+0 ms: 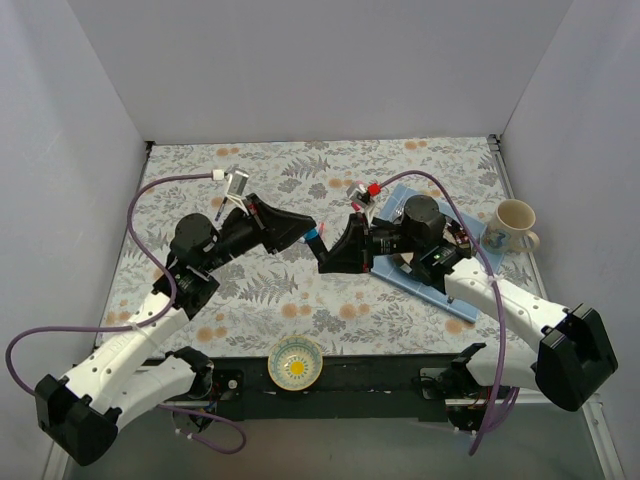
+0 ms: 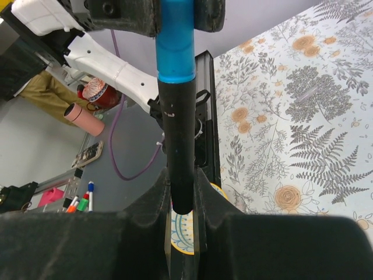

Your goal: Insert the pens into the pen caps

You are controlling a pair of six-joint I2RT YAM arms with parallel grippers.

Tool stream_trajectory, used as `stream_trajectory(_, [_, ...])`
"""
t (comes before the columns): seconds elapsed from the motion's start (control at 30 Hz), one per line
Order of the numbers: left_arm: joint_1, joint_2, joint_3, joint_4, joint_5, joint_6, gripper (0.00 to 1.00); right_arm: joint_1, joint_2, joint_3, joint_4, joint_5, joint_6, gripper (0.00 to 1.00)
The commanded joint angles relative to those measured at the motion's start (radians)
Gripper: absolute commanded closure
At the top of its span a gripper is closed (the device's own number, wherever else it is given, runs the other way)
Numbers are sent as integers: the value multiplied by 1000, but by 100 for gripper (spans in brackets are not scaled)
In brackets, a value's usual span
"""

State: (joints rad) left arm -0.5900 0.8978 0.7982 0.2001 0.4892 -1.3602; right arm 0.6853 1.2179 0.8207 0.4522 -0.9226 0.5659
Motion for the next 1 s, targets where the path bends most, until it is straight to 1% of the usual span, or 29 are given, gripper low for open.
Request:
stream_trajectory(0.0, [-48,6,-146,-42,262,-148,100,-98,-18,83,342,263,88,99])
stream_trajectory(0.03, [-51,16,-160,17,262,-166,100,-99,-14,95,350,254,95,99])
stream_trajectory(0.1, [-53,29,-198,73,253,-218,100,-99,3,100,385,257,104,99])
stream_trajectory(0.13, [-54,35,-212,123,250,-232,100,-99,9,106,379,266,100,99])
stream_trajectory(0.2, [-59,52,-238,172,238,-278,100,-99,28,124,372,278,89,99])
stream_trajectory(0.23, [-63,52,-247,230,218,-292,100,-98,35,127,372,283,85,99])
stream_trajectory(0.3, [-79,56,-260,281,194,-315,100,-99,51,133,376,292,83,99])
stream_trajectory(0.37, [-91,79,-260,291,177,-309,100,-98,63,133,379,303,83,99])
stream_trajectory(0.53, [-134,125,-267,257,163,-260,100,-121,68,146,401,323,91,99])
stream_trajectory(0.67, [-162,161,-261,210,134,-215,100,-145,81,193,378,321,88,99])
stream_trajectory(0.9, [-206,217,-278,308,150,-231,100,-164,104,239,373,327,78,99])
stream_trajectory(0.97, [-218,237,-268,314,155,-226,100,-171,104,251,368,329,69,99])
